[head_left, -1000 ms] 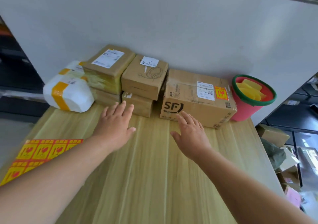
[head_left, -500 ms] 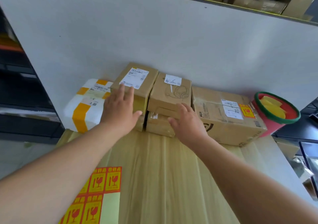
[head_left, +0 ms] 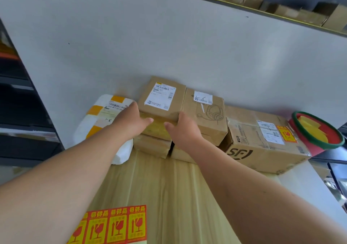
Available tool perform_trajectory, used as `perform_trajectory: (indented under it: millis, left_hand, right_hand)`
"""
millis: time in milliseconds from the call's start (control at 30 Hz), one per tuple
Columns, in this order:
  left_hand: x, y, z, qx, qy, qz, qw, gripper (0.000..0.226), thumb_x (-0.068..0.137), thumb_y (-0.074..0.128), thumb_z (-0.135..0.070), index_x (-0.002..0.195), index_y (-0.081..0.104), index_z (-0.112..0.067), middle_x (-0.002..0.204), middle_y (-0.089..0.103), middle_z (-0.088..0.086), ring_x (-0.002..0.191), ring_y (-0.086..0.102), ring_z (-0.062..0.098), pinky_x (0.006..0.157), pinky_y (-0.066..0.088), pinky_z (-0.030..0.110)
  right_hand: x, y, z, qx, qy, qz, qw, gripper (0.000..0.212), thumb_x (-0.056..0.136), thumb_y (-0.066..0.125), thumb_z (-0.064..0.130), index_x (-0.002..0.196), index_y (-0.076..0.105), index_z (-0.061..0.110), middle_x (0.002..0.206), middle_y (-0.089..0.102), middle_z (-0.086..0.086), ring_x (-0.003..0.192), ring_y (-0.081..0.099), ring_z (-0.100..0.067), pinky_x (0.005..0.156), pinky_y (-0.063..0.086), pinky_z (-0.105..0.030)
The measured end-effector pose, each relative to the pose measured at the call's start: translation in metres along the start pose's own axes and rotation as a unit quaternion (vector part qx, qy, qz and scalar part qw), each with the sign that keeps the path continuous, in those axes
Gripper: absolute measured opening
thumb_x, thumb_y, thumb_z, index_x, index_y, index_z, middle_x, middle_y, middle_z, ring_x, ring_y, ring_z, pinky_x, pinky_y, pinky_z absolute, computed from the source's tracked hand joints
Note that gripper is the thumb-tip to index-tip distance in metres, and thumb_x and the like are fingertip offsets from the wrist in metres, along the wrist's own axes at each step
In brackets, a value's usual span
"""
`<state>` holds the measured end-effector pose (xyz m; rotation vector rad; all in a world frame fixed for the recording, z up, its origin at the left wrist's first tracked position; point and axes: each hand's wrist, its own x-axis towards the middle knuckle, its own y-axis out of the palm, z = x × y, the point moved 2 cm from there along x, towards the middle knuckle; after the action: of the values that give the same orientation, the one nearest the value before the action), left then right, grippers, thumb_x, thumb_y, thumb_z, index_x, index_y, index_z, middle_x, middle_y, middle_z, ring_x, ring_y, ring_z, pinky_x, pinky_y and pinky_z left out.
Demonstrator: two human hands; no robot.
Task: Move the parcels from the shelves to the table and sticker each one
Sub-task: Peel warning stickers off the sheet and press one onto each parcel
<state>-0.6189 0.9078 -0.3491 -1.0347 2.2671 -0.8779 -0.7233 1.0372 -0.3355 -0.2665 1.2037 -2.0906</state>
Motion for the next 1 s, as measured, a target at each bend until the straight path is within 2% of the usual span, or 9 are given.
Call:
perform_trajectory:
  millis: [133,333,433,633,733,833,933,1000]
  left_hand:
    - [-0.021,-0.001,0.004,-0.037,0.003,-0.026,0.999,0.053,0.085,0.062,-0.041,0.13,0.044,-0.021,0.124,0.057,-0.002,0.112,0.054,0.022,0.091,0.047,0.041]
    - [-0.085,-0.006,0.005,-0.082,0.006,-0.07,0.994,0.055,0.084,0.064,-0.036,0.133,0.043,-0.026,0.123,0.058,-0.007,0.111,0.055,0.02,0.094,0.048,0.042]
    - [-0.121,-0.01,-0.001,-0.087,0.013,-0.086,0.992,0.056,0.083,0.065,-0.036,0.133,0.042,-0.028,0.124,0.058,-0.008,0.111,0.057,0.021,0.092,0.05,0.044]
    - [-0.206,0.002,-0.025,-0.079,0.026,-0.111,0.99,0.059,0.083,0.065,-0.035,0.136,0.04,-0.028,0.126,0.057,-0.012,0.115,0.054,0.017,0.096,0.046,0.037]
    - [-0.251,0.028,-0.043,-0.089,0.045,-0.091,0.991,0.057,0.082,0.065,-0.033,0.134,0.041,-0.028,0.126,0.056,-0.012,0.117,0.053,0.014,0.098,0.045,0.036]
    - [-0.295,0.068,-0.057,-0.087,0.041,-0.06,0.993,0.061,0.082,0.067,-0.031,0.137,0.04,-0.025,0.123,0.059,-0.006,0.115,0.054,0.018,0.095,0.045,0.033]
    - [-0.333,0.115,-0.064,-0.096,0.022,-0.013,0.995,0.075,0.084,0.067,-0.032,0.147,0.028,-0.021,0.141,0.048,-0.003,0.129,0.045,0.017,0.105,0.038,0.033]
    - [-0.353,0.144,-0.067,-0.097,0.007,0.02,0.995,0.079,0.085,0.065,-0.032,0.15,0.022,-0.018,0.146,0.042,-0.002,0.133,0.041,0.016,0.107,0.035,0.03]
  right_hand:
    - [-0.011,-0.004,0.0,0.062,-0.013,-0.007,0.998,0.029,0.092,0.057,0.03,0.117,0.051,0.015,0.093,0.062,-0.002,0.076,0.061,-0.021,0.065,0.053,-0.034]
    - [-0.057,-0.014,-0.005,0.124,-0.062,-0.006,0.99,0.036,0.09,0.059,0.022,0.125,0.052,0.024,0.103,0.063,0.008,0.093,0.062,-0.017,0.078,0.052,-0.032]
    - [-0.085,-0.019,-0.014,0.148,-0.08,-0.004,0.986,0.033,0.089,0.061,0.021,0.121,0.052,0.026,0.1,0.062,0.012,0.095,0.06,-0.013,0.074,0.047,-0.027]
    - [-0.154,-0.043,-0.051,0.182,-0.11,0.001,0.977,0.039,0.087,0.063,0.022,0.125,0.052,0.028,0.106,0.064,0.013,0.098,0.06,-0.011,0.082,0.052,-0.033]
    - [-0.195,-0.059,-0.091,0.189,-0.104,0.001,0.976,0.035,0.087,0.063,0.022,0.118,0.052,0.031,0.099,0.065,0.012,0.084,0.058,-0.01,0.071,0.046,-0.027]
    - [-0.234,-0.076,-0.138,0.174,-0.083,-0.006,0.981,0.035,0.087,0.064,0.021,0.115,0.05,0.038,0.095,0.063,0.017,0.083,0.056,-0.005,0.072,0.043,-0.023]
    - [-0.267,-0.084,-0.187,0.161,-0.053,-0.003,0.986,0.028,0.086,0.064,0.018,0.101,0.049,0.037,0.089,0.061,0.02,0.077,0.056,0.0,0.067,0.043,-0.021]
    - [-0.285,-0.084,-0.217,0.148,-0.027,0.002,0.989,0.026,0.085,0.064,0.018,0.104,0.053,0.032,0.087,0.061,0.018,0.072,0.055,-0.005,0.064,0.042,-0.022]
